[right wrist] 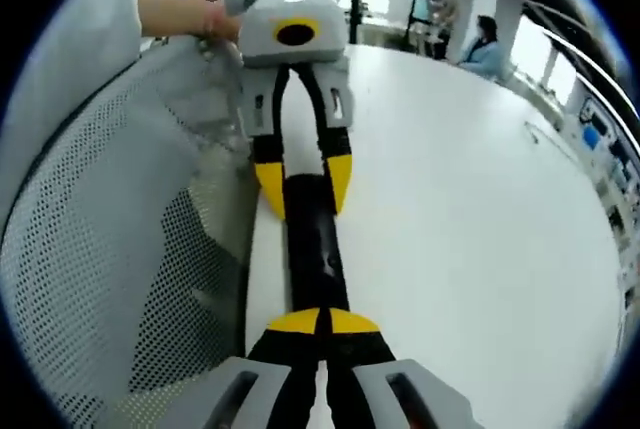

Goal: Press the specified remote control buttons in sequence, fully releasing each button before pressing the next.

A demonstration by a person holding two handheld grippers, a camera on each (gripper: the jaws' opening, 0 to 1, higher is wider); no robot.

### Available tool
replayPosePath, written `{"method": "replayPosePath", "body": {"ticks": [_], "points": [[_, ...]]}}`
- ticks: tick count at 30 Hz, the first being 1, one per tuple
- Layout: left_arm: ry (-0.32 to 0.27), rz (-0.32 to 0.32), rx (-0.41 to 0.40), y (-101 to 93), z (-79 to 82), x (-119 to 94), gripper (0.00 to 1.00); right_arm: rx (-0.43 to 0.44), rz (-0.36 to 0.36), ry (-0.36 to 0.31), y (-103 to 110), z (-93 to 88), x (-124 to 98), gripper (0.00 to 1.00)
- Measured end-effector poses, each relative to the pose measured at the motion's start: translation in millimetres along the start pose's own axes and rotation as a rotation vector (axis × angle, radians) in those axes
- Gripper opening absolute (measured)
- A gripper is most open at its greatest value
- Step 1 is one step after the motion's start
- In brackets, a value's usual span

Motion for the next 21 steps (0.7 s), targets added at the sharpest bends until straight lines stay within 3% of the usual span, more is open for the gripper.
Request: {"method": "replayPosePath", "body": {"ticks": [4,13,16,19,21], "points": [[-0.002,0.000,-0.001,0.1,-0.2,0,0.24,0.043,0.006,-0.023,1,1.3,1,0.03],[-0.003,-0.003,0.001,0.6,-1.3,0,0.24,-0.085,-0.002,0.048,1,8.8,4,0.03],[-0.005,-0.006,0.000,0.9,-1.4,0,0.24,-0.134,0.010,0.094,0,13.2,5,0.03],[-0.005,-0.007,0.001,1.0,-1.3,0,0.24,-0.190,0.027,0.183,-2,18.3,5,0.03],[-0.007,-0.007,0.001,1.0,-1.4,0,0.24,-0.176,0.034,0.235,-2,21.8,6,0.03]]}}
Point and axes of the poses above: the point that each gripper's makers call its tool centre point, and the gripper's own axes: x roughly forward along the fingers, y roughly to its left, z roughly out of its top, the point moved 7 cm from there along -x, roughly backward along the fingers, and after that the axes turned 11 degrees about y, right-handed, at the moved point
